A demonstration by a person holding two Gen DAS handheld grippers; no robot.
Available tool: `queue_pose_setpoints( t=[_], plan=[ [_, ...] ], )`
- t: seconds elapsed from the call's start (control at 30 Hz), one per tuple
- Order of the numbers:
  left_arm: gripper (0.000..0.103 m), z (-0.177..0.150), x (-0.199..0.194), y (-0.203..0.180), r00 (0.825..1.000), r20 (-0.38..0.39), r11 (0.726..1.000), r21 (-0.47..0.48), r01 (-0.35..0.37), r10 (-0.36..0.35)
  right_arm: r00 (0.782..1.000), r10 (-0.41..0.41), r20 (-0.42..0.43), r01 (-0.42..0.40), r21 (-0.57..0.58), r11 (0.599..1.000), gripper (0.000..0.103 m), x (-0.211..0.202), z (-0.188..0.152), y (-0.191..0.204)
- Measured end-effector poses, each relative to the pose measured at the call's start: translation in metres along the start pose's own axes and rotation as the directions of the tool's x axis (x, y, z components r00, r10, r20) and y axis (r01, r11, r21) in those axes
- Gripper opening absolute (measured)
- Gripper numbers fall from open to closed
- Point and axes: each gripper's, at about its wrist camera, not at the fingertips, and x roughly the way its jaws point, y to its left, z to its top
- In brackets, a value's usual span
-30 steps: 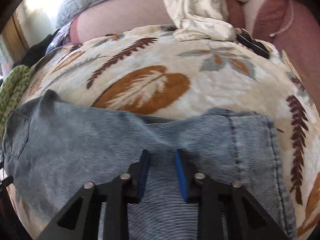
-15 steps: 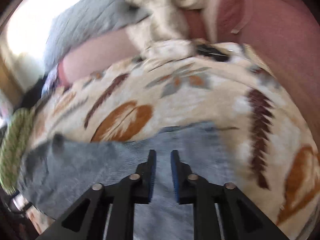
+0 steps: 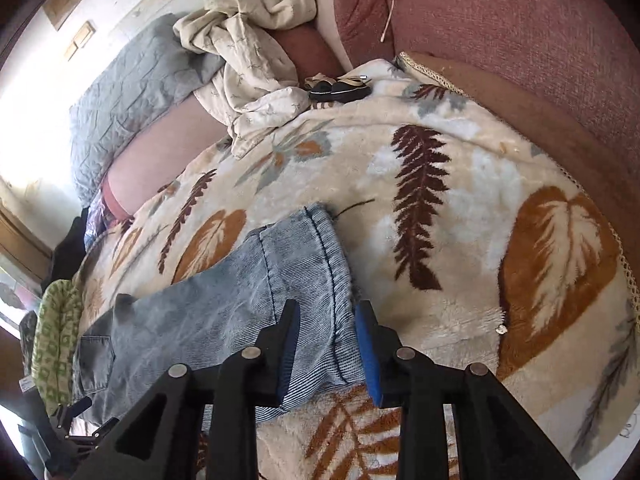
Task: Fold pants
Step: 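Grasp the jeans leg hem with the right gripper and lay it flat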
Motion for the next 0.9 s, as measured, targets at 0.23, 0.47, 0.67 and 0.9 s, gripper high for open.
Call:
queue_pose_setpoints(
  t=[0.23, 0.47, 0.67, 0.9],
  plan=[
    [0.103, 0.001, 0.016, -0.007, 0.999, -0.038, 1.000, 0.007, -0.004, 0.005, 0.992, -0.109, -0.056, 0.106, -0.060, 0.993, 0.032, 0.015, -0.006, 0.002],
    [0.103, 0.014, 0.013, -0.013, 0.999, -0.041, 0.999, 0.044, -0.021, 0.022, 0.986, -0.145, -0.081, 0.140, -0.067, 0.988, 0.032, 0.022, -0.009, 0.000],
    [0.103, 0.052, -0.009, -0.037, 0.999, 0.044, 0.992, 0.120, -0.030, 0.025, 0.999, -0.024, 0.023, 0.022, 0.097, 0.995, 0.044, -0.012, -0.011, -0.011],
    [0.103, 0.081, -0.015, -0.081, 0.997, 0.073, 0.977, 0.213, 0.017, -0.033, 0.986, 0.053, 0.161, -0.095, 0.268, 0.959, 0.076, -0.039, -0.028, -0.016]
  ],
)
